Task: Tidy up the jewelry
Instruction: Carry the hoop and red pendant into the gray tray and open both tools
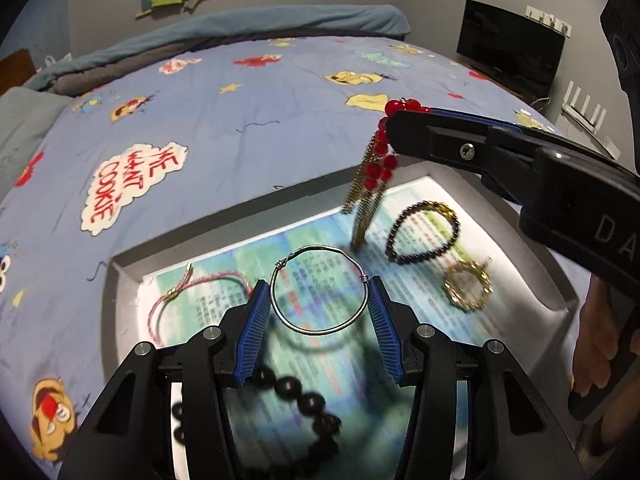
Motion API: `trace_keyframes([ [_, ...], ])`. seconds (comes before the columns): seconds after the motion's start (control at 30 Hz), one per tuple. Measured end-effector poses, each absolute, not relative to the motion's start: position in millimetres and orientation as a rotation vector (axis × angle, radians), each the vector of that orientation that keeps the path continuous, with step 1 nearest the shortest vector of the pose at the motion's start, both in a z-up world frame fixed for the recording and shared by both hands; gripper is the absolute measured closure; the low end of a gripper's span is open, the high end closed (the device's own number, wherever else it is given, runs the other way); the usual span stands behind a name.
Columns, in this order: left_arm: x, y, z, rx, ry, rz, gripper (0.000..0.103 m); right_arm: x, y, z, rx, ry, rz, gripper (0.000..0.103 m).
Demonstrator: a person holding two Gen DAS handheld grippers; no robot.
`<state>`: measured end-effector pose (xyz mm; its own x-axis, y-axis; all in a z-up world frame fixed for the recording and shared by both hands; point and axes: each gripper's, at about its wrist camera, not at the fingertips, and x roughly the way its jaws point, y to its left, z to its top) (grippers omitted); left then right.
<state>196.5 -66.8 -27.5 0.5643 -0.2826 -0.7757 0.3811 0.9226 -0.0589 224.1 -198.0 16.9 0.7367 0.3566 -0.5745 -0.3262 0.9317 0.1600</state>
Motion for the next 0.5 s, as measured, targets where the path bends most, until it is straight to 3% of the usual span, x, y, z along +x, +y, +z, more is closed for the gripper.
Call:
trace_keyframes([
  [0.5,226,-68,-48,0.097,0.99,-0.362,0.051,255,-199,-15,0.012,0.814,0.308,0.075],
])
